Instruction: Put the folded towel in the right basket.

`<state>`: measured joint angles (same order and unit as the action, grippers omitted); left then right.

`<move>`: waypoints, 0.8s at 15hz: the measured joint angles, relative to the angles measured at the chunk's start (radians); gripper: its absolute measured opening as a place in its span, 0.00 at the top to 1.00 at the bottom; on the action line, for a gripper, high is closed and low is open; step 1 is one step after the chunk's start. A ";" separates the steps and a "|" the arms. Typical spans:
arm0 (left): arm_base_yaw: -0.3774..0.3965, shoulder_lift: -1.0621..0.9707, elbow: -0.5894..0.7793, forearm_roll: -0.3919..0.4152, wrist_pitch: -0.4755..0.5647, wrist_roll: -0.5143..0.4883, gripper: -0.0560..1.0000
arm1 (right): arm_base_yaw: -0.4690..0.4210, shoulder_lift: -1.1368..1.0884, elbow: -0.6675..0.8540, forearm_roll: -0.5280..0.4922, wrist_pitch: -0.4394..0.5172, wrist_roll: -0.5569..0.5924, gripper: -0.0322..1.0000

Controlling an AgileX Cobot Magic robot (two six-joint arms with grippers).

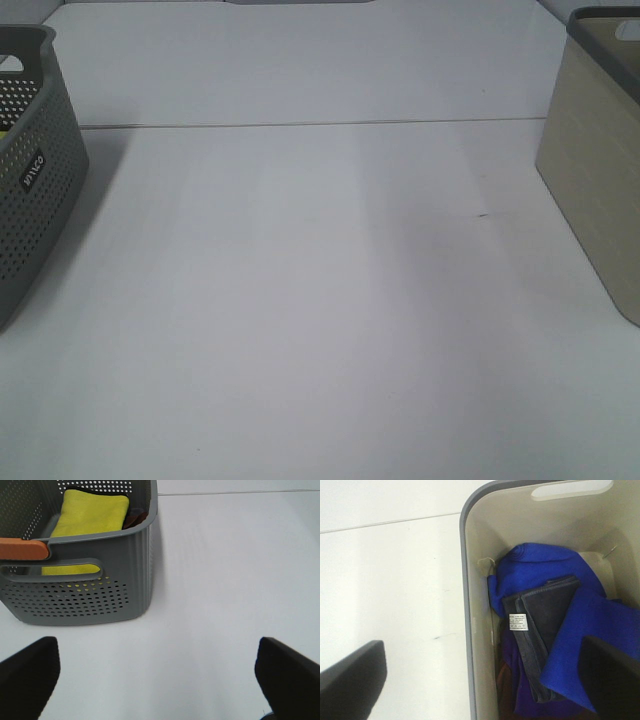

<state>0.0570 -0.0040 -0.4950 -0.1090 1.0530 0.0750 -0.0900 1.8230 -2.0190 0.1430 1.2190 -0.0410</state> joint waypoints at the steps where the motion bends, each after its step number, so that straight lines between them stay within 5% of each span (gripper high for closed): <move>1: 0.000 0.000 0.000 0.000 0.000 0.000 0.01 | 0.000 -0.021 0.000 0.004 0.000 0.005 0.02; 3: 0.000 0.000 0.000 0.000 0.000 0.000 0.01 | 0.000 -0.085 0.017 0.032 -0.001 0.010 0.02; 7: 0.000 0.000 0.000 0.000 0.000 0.000 0.01 | 0.000 -0.393 0.323 0.074 -0.016 -0.024 0.02; 12: 0.000 0.000 0.000 0.000 0.000 0.000 0.01 | 0.000 -0.846 0.825 0.075 -0.154 -0.064 0.02</move>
<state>0.0570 -0.0040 -0.4950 -0.1090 1.0530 0.0750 -0.0900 0.9770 -1.1940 0.2180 1.0650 -0.1050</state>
